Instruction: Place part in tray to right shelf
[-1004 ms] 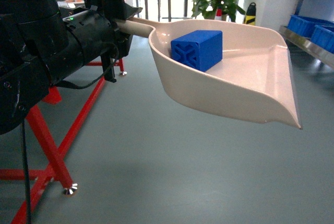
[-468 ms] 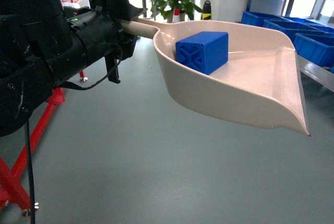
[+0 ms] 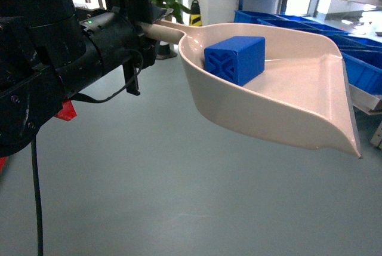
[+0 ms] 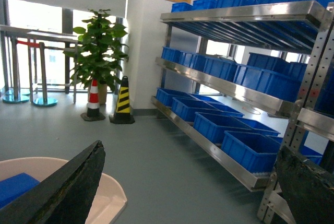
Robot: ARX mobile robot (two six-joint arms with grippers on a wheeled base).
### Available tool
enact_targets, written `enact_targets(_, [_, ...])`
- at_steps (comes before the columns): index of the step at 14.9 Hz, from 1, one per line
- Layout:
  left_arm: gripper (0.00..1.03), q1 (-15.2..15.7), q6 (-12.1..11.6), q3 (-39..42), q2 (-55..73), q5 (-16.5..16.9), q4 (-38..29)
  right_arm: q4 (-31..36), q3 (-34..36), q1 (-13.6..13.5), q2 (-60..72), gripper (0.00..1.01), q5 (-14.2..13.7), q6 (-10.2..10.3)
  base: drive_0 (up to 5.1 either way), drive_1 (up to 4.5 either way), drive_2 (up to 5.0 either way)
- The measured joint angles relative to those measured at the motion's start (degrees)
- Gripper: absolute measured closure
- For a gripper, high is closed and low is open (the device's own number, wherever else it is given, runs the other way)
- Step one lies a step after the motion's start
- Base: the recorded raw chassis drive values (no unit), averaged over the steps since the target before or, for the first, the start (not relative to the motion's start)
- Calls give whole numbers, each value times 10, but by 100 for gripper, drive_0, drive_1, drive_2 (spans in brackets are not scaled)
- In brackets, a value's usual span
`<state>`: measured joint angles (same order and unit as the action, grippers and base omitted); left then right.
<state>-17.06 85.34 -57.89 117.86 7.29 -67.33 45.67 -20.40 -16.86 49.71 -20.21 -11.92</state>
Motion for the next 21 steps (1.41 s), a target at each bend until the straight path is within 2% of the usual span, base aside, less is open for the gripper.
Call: enact_targets(21, [91,0,0,0,0,0,0,0,0,0,0,3,0,0,-12,421,-446])
